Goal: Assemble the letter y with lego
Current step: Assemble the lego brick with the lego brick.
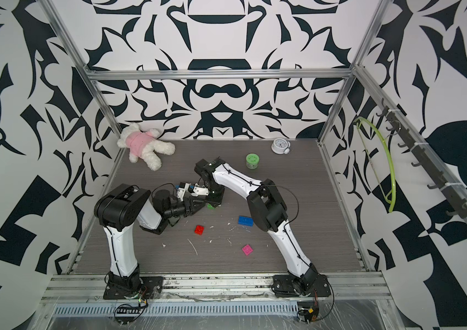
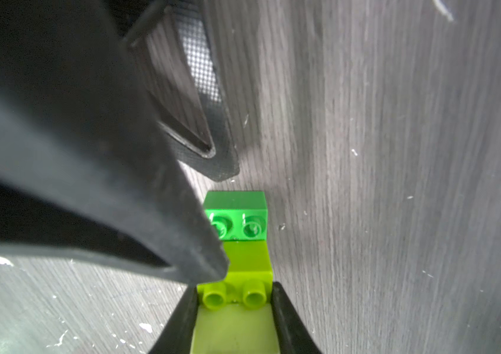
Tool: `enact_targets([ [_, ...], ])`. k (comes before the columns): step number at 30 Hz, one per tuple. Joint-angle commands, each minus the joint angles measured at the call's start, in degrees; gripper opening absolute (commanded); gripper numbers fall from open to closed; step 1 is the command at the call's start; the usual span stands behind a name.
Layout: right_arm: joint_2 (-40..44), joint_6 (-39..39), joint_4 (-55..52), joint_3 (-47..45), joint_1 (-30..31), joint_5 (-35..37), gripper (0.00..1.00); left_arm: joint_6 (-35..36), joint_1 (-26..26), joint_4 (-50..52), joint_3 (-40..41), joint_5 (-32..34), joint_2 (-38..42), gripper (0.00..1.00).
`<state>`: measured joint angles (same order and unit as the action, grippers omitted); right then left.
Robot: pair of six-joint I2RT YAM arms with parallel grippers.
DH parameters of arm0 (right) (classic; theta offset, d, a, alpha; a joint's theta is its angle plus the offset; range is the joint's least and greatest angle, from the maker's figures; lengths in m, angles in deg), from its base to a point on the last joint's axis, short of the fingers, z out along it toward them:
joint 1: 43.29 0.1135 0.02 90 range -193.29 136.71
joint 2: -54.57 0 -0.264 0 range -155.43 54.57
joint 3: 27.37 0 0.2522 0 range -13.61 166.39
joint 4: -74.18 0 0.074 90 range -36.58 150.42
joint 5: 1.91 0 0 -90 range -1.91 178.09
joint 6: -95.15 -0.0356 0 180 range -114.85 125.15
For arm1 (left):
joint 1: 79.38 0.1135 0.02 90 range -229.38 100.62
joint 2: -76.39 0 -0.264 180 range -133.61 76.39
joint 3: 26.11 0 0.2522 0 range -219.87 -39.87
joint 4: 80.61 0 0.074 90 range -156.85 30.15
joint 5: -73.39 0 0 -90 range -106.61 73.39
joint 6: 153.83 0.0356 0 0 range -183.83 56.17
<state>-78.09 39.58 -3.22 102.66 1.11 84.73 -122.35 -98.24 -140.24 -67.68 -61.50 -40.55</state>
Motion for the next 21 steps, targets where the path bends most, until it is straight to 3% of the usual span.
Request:
enact_targets([
  [1,-3.0,0.6,-2.1,2.0,0.3,0.6,0.17,3.7,-1.6,16.6,1.7,3.0,-5.0,0.48],
  [16,-1.0,8.5,1.8,0.3,-1.4,-5.3,0.18,6.1,-2.8,20.6,0.6,4.1,-4.8,0.51],
  [21,-0.6,10.2,2.5,-0.4,-2.5,-7.0,0.19,6.2,-2.7,19.7,0.9,4.9,-4.6,0.47],
])
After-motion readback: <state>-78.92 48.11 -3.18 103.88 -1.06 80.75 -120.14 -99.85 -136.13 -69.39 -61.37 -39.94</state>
